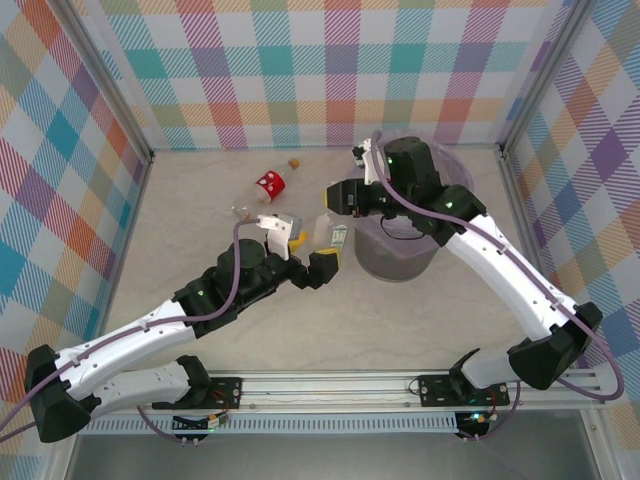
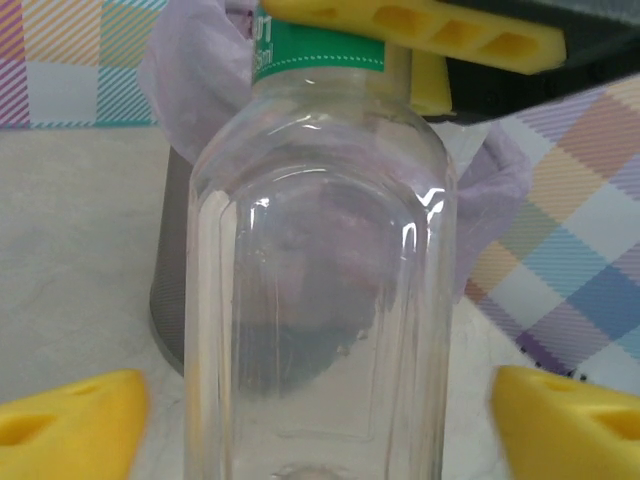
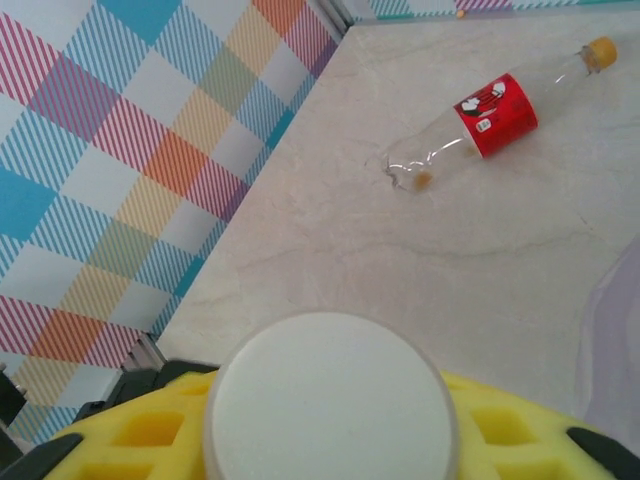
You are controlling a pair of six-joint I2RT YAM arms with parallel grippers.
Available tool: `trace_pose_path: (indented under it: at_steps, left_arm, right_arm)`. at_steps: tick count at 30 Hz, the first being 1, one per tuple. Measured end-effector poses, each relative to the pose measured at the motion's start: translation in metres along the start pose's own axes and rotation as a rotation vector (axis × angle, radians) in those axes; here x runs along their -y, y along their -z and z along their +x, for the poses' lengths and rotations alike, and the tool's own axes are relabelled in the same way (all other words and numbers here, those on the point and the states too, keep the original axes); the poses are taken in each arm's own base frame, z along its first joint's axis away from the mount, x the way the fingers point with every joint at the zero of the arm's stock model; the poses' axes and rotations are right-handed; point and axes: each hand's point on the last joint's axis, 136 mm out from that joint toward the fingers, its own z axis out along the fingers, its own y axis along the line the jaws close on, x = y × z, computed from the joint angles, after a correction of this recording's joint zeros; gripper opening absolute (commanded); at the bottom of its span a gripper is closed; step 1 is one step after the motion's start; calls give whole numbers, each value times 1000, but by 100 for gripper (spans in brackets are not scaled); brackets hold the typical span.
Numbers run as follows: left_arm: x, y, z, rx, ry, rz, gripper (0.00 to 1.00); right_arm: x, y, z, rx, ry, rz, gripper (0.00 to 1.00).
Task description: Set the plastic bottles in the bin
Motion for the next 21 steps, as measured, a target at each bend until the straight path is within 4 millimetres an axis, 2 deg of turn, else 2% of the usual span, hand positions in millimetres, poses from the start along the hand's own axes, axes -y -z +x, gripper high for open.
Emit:
trace_pose_path:
  at_steps: [2, 5, 9, 12, 14, 16, 21]
  left_arm:
    - [1, 4, -4, 15, -3, 6, 100]
    - [3, 16, -16, 55, 1, 9, 100]
    - [-5, 29, -23, 81, 7, -39, 100]
    - [-17, 28, -12, 54, 6, -89, 100]
    - [-23, 23, 2, 20, 1, -110, 100]
    - [-29, 16, 17, -21, -6, -129, 100]
    - [-41, -1, 41, -105, -23, -184, 100]
  right_arm:
    - [-2, 5, -7, 18, 24, 11, 34]
    - [-12, 22, -29, 81, 79, 30, 33]
    - [-28, 65, -74, 220, 172, 78, 32]
    - [-27, 105, -103, 319, 212, 152, 32]
    - [-14, 133, -118, 374, 221, 238, 32]
    - [4, 155, -124, 401, 217, 331, 32]
    - [71, 192, -115, 358, 172, 590, 31]
